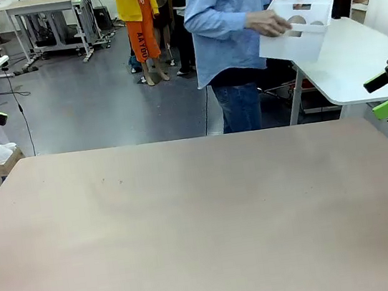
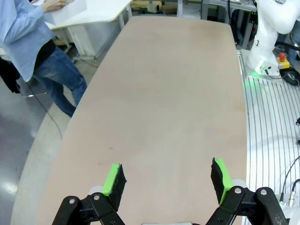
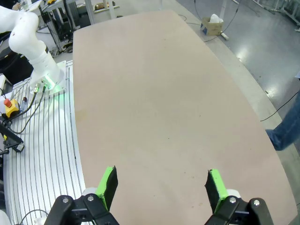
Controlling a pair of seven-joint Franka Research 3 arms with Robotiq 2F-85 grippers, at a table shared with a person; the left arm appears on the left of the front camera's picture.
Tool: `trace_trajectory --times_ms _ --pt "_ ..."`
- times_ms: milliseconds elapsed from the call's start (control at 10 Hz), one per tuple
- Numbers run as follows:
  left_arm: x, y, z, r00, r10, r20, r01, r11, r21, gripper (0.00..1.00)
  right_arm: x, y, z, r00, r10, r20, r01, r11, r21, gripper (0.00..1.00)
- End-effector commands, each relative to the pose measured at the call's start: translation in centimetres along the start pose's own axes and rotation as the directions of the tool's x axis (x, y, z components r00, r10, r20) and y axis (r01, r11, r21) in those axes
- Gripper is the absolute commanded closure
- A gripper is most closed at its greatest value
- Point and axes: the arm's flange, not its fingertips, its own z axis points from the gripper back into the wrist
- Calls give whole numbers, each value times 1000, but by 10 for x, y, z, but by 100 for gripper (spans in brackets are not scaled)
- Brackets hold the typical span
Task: Stack the cups and store them in the basket.
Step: Place the stack of Reusable plastic cups into the Pantry Basket.
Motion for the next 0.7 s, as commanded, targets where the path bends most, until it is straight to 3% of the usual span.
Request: trace_trajectory --times_ms 0,600 --pt "3 1 2 1000 6 9 -6 1000 -5 5 1 0 0 1000 0 -2 0 1000 -7 0" --pt "3 1 2 1000 6 9 -6 1000 -5 5 1 0 0 1000 0 -2 0 1000 -7 0"
